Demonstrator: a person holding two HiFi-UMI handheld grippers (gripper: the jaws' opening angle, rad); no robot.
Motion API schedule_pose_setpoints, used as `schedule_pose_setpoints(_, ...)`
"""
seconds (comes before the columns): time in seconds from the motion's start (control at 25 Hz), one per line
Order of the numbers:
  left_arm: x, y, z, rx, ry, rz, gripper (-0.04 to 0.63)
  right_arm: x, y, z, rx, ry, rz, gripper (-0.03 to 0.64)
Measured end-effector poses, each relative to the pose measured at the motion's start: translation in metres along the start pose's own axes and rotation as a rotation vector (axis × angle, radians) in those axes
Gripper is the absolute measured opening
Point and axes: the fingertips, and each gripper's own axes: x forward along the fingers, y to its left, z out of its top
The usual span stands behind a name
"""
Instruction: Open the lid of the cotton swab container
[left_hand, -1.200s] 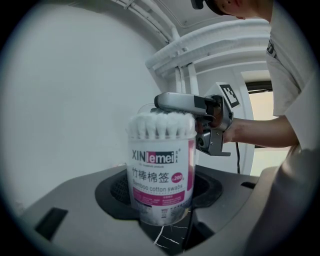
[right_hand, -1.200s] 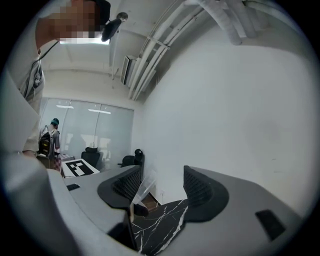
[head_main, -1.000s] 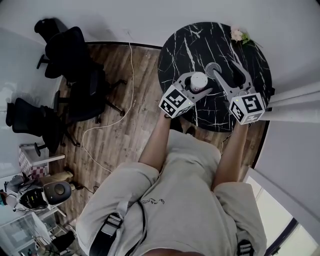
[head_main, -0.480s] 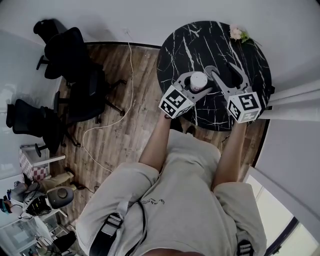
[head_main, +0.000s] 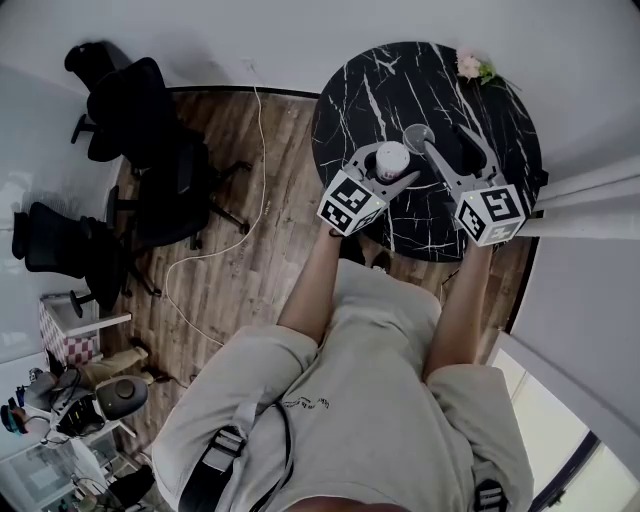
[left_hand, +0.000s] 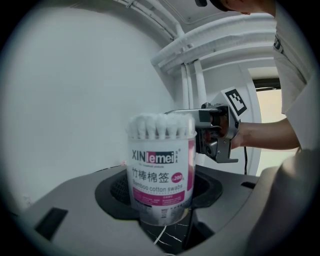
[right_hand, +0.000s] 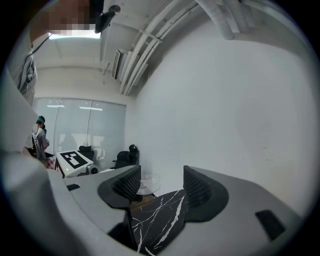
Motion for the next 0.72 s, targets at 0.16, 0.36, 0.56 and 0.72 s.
schedule_pose_setpoints(0.16, -0.004, 0.015, -0.001, -0.008, 0.005, 0.068, 0.252, 0.001, 0.0, 0.0, 0.004, -0.008, 0.006, 0.288)
schedule_pose_setpoints(0.36, -0.009, 0.03, 0.002, 0.013, 0.016, 0.154, 0.252, 0.005, 0.004, -0.004, 0.02, -0.006, 0.008, 0.288)
schedule_pose_setpoints(0.56, -0.011, 0.043, 0.002, 0.01, 0.037, 0.214, 0.252, 0.008, 0.007, -0.009, 0.061, -0.01, 0.029, 0.287)
schedule_pose_setpoints(0.72, -0.011, 0.048, -0.001, -0.006, 0.051, 0.239, 0.252, 0.006, 0.0, -0.011, 0.136, -0.043, -0.005, 0.198)
